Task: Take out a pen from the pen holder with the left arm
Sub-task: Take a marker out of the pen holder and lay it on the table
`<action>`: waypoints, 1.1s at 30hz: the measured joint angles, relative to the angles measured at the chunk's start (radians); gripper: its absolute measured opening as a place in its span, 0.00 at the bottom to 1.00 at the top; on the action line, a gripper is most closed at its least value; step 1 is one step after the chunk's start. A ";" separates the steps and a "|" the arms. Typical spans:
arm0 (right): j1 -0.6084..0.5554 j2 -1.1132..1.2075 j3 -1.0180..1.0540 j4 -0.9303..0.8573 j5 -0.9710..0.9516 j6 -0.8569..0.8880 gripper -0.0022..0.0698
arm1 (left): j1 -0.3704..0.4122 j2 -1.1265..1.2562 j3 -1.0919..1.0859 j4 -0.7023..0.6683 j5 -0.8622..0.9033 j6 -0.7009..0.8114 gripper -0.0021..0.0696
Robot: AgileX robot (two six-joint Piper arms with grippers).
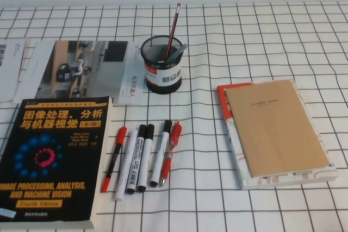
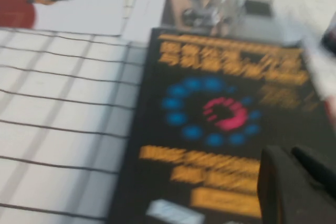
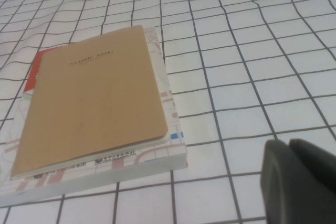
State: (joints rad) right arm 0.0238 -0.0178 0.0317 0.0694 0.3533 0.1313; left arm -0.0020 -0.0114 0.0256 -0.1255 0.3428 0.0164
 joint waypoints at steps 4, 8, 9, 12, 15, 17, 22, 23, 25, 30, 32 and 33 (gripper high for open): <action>0.000 0.000 0.000 0.000 0.000 0.000 0.01 | 0.000 0.000 0.000 -0.270 -0.081 -0.117 0.03; 0.000 0.000 0.000 0.000 0.000 0.000 0.01 | 0.000 0.000 0.000 -0.573 -0.205 -0.279 0.03; 0.000 0.000 0.000 0.000 0.000 0.000 0.01 | 0.000 0.000 0.000 -0.616 -0.230 -0.297 0.03; 0.000 0.000 0.000 0.000 0.000 0.000 0.01 | 0.000 0.000 0.000 -0.670 -0.278 -0.305 0.03; 0.000 0.000 0.000 0.000 0.000 0.000 0.01 | 0.000 0.000 0.000 -0.686 -0.330 -0.301 0.03; 0.000 0.000 0.000 0.000 0.000 0.000 0.01 | 0.000 0.000 0.000 -0.693 -0.362 -0.302 0.03; 0.000 0.000 0.000 0.000 0.000 0.000 0.01 | 0.000 0.000 0.000 -0.676 -0.447 -0.299 0.03; 0.000 0.000 0.000 0.000 0.000 0.000 0.01 | 0.000 0.000 -0.004 -0.637 -0.440 -0.293 0.03; 0.000 0.000 0.000 0.000 0.000 0.000 0.01 | 0.000 0.000 -0.045 -0.510 -0.367 -0.265 0.03; 0.000 0.000 0.000 0.000 0.000 0.000 0.01 | 0.000 0.122 -0.222 -0.221 -0.223 -0.140 0.03; 0.000 0.000 0.000 0.000 0.000 0.000 0.01 | 0.000 0.206 -0.294 -0.180 -0.203 -0.047 0.03; 0.000 0.000 0.000 0.000 0.000 0.000 0.01 | 0.000 0.254 -0.323 -0.167 -0.198 -0.006 0.03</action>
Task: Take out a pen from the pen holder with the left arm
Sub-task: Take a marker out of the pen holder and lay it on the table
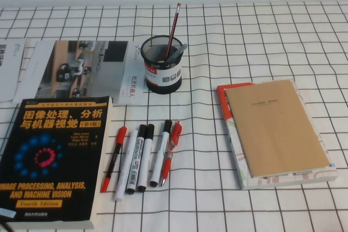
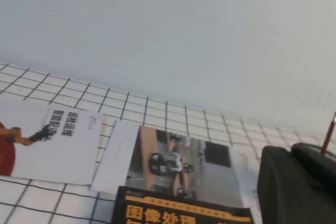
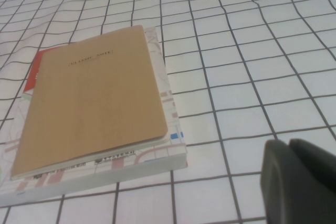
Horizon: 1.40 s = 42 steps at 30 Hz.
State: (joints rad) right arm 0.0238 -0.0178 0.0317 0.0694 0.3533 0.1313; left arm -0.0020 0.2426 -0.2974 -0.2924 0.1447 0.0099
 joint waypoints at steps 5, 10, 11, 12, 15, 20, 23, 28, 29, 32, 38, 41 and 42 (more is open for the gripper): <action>0.000 0.000 0.000 0.000 0.000 0.000 0.01 | -0.010 0.231 -0.092 0.018 -0.012 0.120 0.03; 0.000 0.000 0.000 0.000 0.000 0.000 0.01 | -0.125 0.451 -0.137 0.036 -0.170 0.142 0.03; 0.000 0.000 0.000 0.000 0.000 0.000 0.01 | -0.155 0.475 -0.142 0.053 -0.200 0.142 0.03; 0.000 0.000 0.000 0.000 0.000 0.000 0.01 | -0.202 0.526 -0.144 0.081 -0.260 0.140 0.03; 0.000 0.000 0.000 0.000 0.000 0.000 0.01 | -0.301 0.656 -0.150 0.167 -0.412 0.110 0.03; 0.000 0.000 0.000 0.000 0.000 0.000 0.01 | -0.369 0.912 -0.219 0.264 -0.519 0.065 0.03; 0.000 0.000 0.000 0.000 0.000 0.000 0.01 | -0.374 1.045 -0.302 0.351 -0.531 0.057 0.08; 0.000 0.000 0.000 0.000 0.000 0.000 0.01 | -0.374 1.221 -0.460 0.517 -0.540 0.017 0.34; 0.000 0.000 0.000 0.000 0.000 0.000 0.01 | -0.374 1.238 -0.487 0.550 -0.542 0.000 0.39; 0.000 0.000 0.000 0.000 0.000 0.000 0.01 | -0.374 1.314 -0.574 0.680 -0.549 -0.080 0.51; 0.000 0.000 0.000 0.000 0.000 0.000 0.01 | -0.374 1.426 -0.677 0.931 -0.653 -0.250 0.56; 0.000 0.000 0.000 0.000 0.000 0.000 0.01 | -0.374 1.492 -0.719 0.986 -0.726 -0.275 0.56; 0.000 0.000 0.000 0.000 0.000 0.000 0.01 | -0.374 1.512 -0.734 0.993 -0.733 -0.280 0.56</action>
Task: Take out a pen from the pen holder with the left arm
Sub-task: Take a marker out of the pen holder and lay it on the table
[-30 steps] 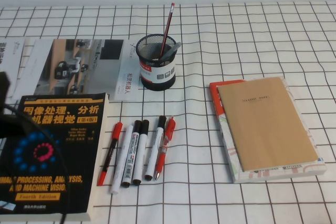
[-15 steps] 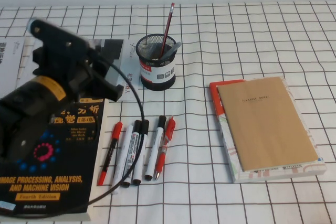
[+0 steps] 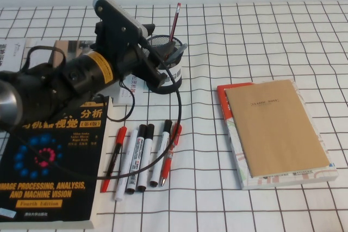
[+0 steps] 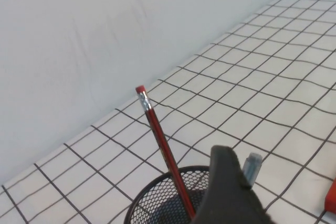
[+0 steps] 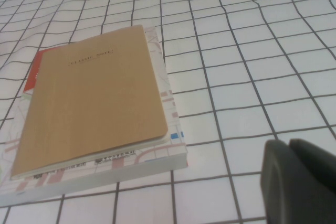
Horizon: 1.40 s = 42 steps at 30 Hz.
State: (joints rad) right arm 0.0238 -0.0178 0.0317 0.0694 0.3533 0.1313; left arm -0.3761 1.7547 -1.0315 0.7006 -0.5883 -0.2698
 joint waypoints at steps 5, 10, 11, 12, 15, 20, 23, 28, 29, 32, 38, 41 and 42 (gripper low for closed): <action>0.000 0.000 0.000 0.000 0.000 0.000 0.01 | 0.000 0.106 -0.068 0.041 -0.025 -0.021 0.56; 0.000 0.000 0.000 0.000 0.000 0.000 0.01 | 0.000 0.163 -0.125 0.091 -0.063 -0.077 0.56; 0.000 0.000 0.000 0.000 0.000 0.000 0.01 | 0.000 0.173 -0.134 0.096 -0.068 -0.087 0.56; 0.000 0.000 0.000 0.000 0.000 0.000 0.01 | 0.000 0.179 -0.138 0.102 -0.071 -0.092 0.56; 0.000 0.000 0.000 0.000 0.000 0.000 0.01 | -0.001 0.202 -0.152 0.121 -0.075 -0.101 0.56; 0.000 0.000 0.000 0.000 0.000 0.000 0.01 | -0.008 0.247 -0.185 0.131 -0.075 -0.103 0.56; 0.000 0.000 0.000 0.000 0.000 0.000 0.01 | -0.007 0.274 -0.213 0.133 -0.073 -0.103 0.56; 0.000 0.000 0.000 0.000 0.000 0.000 0.01 | -0.009 0.316 -0.268 0.135 -0.070 -0.104 0.56; 0.000 0.000 0.000 0.000 0.000 0.000 0.01 | -0.009 0.323 -0.276 0.135 -0.070 -0.104 0.56; 0.000 0.000 0.000 0.000 0.000 0.000 0.01 | -0.009 0.345 -0.287 0.139 -0.065 -0.106 0.56; 0.000 0.000 0.000 0.000 0.000 0.000 0.01 | -0.009 0.352 -0.294 0.139 -0.050 -0.108 0.45; 0.000 0.000 0.000 0.000 0.000 0.000 0.01 | -0.009 0.352 -0.294 0.139 -0.045 -0.108 0.34; 0.000 0.000 0.000 0.000 0.000 0.000 0.01 | -0.009 0.352 -0.294 0.139 -0.045 -0.108 0.31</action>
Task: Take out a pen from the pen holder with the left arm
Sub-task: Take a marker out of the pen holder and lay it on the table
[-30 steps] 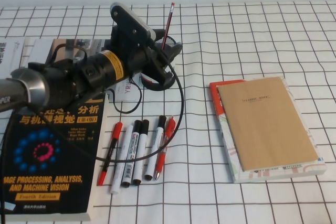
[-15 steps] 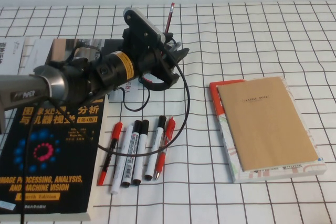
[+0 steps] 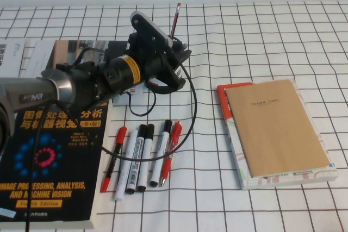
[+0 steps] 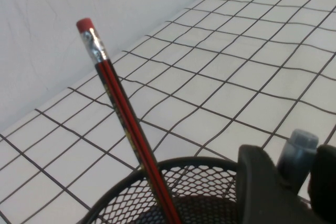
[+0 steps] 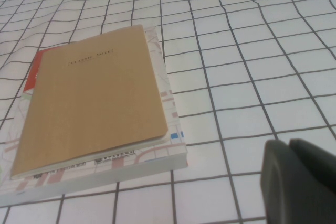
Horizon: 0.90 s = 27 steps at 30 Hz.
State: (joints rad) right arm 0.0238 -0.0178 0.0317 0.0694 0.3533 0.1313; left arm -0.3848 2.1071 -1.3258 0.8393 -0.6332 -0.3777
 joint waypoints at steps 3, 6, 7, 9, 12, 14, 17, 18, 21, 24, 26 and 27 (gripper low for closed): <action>0.000 0.000 0.000 0.000 0.000 0.000 0.01 | 0.000 0.000 0.000 0.000 0.004 0.000 0.25; 0.000 0.000 0.000 0.000 0.000 0.000 0.01 | 0.000 0.000 0.000 0.000 0.004 0.000 0.22; 0.000 0.000 0.000 0.000 0.000 0.000 0.01 | 0.000 0.000 0.000 0.000 0.004 0.000 0.22; 0.000 0.000 0.000 0.000 0.000 0.000 0.01 | 0.000 0.000 0.000 0.000 0.004 0.000 0.22; 0.000 0.000 0.000 0.000 0.000 0.000 0.01 | 0.000 0.000 0.000 0.000 0.004 0.000 0.22; 0.000 0.000 0.000 0.000 0.000 0.000 0.01 | 0.000 -0.009 0.000 0.000 0.004 0.000 0.21; 0.000 0.000 0.000 0.000 0.000 0.000 0.01 | 0.000 -0.031 0.000 0.000 0.015 0.000 0.18; 0.000 0.000 0.000 0.000 0.000 0.000 0.01 | 0.000 -0.040 0.000 0.000 0.015 0.000 0.16; 0.000 0.000 0.000 0.000 0.000 0.000 0.01 | 0.000 -0.066 0.000 0.000 0.019 0.000 0.11; 0.000 0.000 0.000 0.000 0.000 0.000 0.01 | 0.000 -0.089 0.000 0.007 0.019 0.000 0.11; 0.000 0.000 0.000 0.000 0.000 0.000 0.01 | 0.002 -0.108 0.000 0.010 0.020 0.000 0.11; 0.000 0.000 0.000 0.000 0.000 0.000 0.01 | 0.004 -0.114 0.000 0.010 0.022 0.000 0.11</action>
State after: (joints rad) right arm 0.0238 -0.0178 0.0317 0.0694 0.3533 0.1313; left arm -0.3813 1.9928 -1.3258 0.8493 -0.6115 -0.3777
